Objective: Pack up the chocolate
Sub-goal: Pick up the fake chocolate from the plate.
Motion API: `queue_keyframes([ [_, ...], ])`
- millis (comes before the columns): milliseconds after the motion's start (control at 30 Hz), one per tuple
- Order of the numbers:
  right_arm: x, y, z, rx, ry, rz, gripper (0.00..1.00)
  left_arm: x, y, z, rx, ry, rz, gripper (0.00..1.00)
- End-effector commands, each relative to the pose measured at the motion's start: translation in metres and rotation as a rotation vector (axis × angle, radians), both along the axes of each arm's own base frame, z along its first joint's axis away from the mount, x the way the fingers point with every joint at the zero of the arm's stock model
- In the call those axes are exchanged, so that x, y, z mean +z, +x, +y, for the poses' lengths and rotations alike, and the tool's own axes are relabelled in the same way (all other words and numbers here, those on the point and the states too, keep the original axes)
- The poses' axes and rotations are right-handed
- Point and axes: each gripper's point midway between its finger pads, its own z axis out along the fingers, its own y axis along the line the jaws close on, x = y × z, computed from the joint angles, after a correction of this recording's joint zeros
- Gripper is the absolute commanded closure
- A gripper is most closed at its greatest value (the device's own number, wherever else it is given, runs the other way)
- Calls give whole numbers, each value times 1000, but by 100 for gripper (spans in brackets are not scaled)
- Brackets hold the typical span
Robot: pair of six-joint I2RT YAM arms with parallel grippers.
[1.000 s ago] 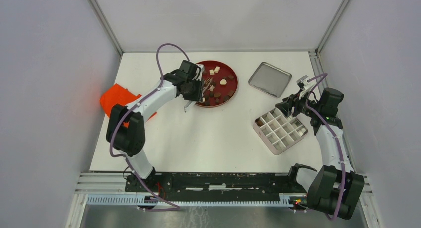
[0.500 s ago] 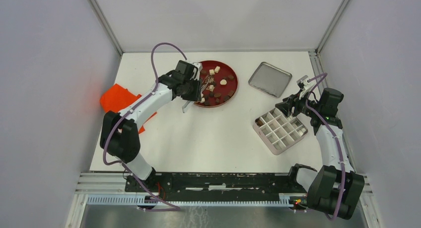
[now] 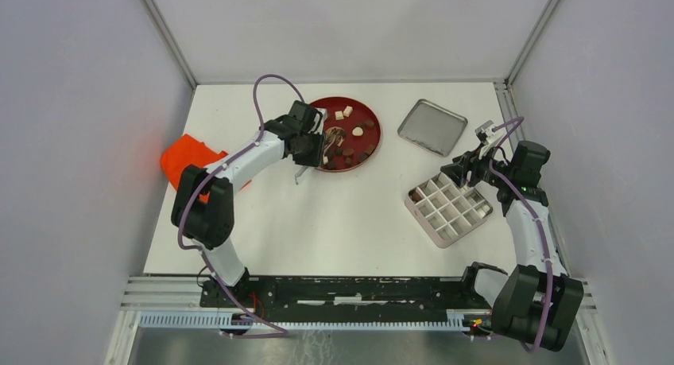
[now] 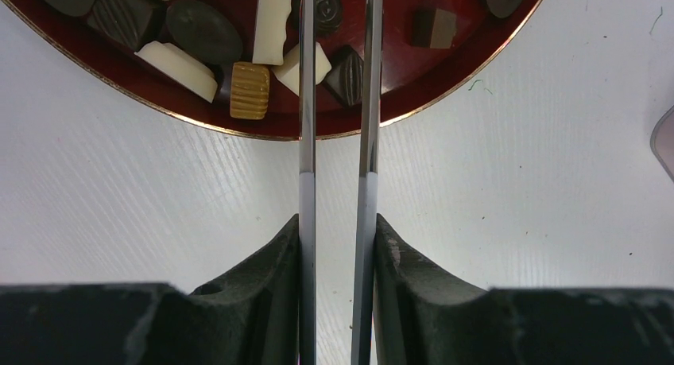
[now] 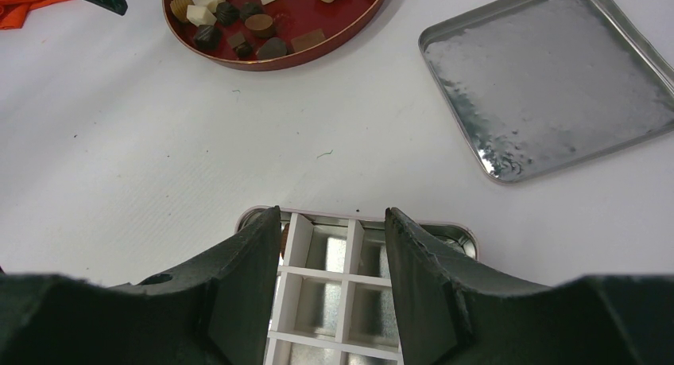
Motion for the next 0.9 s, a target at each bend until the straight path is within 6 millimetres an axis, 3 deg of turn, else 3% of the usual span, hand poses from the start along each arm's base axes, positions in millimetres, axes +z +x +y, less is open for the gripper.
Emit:
queue_keyframes([
  [0, 13, 4, 3, 27, -3, -44, 43, 12, 13, -13, -32, -33, -47, 71],
  [167, 13, 4, 3, 27, -4, -44, 43, 2, 16, -17, -36, -24, -25, 71],
  [500, 14, 4, 4, 31, -3, -47, 43, 7, 19, -25, -44, -28, -34, 74],
  [567, 14, 4, 4, 33, -3, -49, 43, 3, 19, -24, -45, -19, -22, 77],
  [633, 15, 4, 4, 32, -5, -53, 43, 1, 20, -23, -40, -12, -16, 94],
  [867, 15, 4, 5, 35, -4, -52, 43, 36, 19, -22, -29, -42, -100, 98],
])
